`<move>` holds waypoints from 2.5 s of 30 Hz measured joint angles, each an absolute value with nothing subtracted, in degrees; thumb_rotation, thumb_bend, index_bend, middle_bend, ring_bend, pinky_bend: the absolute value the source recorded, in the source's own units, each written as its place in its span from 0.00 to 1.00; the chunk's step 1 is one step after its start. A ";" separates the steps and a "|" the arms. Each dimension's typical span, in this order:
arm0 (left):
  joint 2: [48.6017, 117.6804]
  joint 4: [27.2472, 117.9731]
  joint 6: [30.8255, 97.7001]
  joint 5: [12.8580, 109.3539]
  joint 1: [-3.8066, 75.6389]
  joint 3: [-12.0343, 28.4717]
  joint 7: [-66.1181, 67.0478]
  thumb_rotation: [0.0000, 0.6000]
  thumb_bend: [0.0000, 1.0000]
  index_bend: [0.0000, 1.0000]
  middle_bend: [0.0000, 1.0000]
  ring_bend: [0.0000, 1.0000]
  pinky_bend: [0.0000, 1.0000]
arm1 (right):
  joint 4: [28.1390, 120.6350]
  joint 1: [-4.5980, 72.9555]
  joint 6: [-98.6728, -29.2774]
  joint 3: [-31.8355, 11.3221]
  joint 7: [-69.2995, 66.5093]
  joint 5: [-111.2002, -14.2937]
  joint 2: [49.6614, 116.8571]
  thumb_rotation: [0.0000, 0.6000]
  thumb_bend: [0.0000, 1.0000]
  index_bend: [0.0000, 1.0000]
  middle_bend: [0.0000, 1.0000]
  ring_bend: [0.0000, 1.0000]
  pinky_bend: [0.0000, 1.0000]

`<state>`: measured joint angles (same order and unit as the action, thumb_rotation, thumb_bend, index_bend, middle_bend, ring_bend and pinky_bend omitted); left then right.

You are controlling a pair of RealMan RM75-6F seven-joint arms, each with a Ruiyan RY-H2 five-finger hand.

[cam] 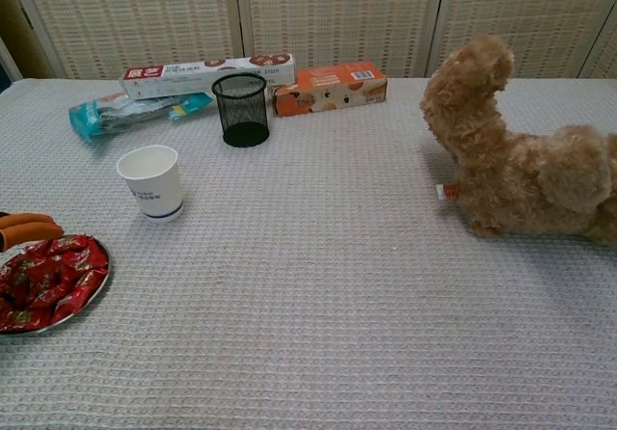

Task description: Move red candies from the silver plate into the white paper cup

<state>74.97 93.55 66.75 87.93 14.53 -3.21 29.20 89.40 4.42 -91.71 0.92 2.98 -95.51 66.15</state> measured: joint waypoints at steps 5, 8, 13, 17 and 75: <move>77.30 92.26 65.58 87.57 16.10 -2.40 30.15 1.00 0.41 0.00 0.00 0.09 0.88 | 89.50 4.37 -91.26 0.79 2.67 -95.46 65.95 1.00 0.06 0.00 0.00 0.00 0.00; 78.10 91.63 64.66 86.39 16.69 -2.01 31.12 1.00 0.41 0.00 0.00 0.09 0.89 | 89.60 4.38 -90.87 0.75 2.66 -95.43 65.88 1.00 0.06 0.00 0.00 0.00 0.00; 79.16 90.87 62.59 83.71 17.78 -1.52 33.46 1.00 0.41 0.00 0.00 0.11 0.90 | 89.74 4.37 -90.40 0.69 2.70 -95.34 65.80 1.00 0.06 0.00 0.00 0.00 0.00; 79.69 90.40 61.80 81.51 18.45 -1.15 36.20 1.00 0.41 0.02 0.02 0.17 0.92 | 89.87 4.39 -89.90 0.59 2.71 -95.13 65.70 1.00 0.06 0.00 0.00 0.00 0.00; 84.75 77.97 69.52 89.48 22.04 -1.22 18.47 1.00 0.75 0.75 0.71 0.67 1.00 | 92.20 4.82 -84.81 0.22 4.82 -92.43 64.41 1.00 0.06 0.00 0.00 0.00 0.00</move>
<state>84.75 77.97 69.52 89.48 22.04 -1.22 18.47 92.20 4.82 -84.81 0.22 4.82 -92.43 64.41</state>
